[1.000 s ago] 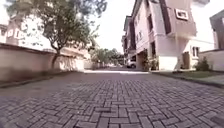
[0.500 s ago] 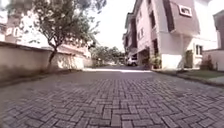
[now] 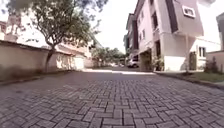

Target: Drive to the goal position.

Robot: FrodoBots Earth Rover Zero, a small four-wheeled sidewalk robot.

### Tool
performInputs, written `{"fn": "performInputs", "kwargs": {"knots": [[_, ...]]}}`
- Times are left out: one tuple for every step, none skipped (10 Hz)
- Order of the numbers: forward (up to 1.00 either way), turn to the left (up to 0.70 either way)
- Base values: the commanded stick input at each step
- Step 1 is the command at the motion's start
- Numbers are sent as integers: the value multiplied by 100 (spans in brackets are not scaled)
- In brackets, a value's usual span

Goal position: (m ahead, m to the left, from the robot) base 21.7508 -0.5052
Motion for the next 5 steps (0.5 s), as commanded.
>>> {"fn": "performInputs", "kwargs": {"knots": [[70, 0], [70, 0], [70, 0], [70, 0], [70, 0]]}}
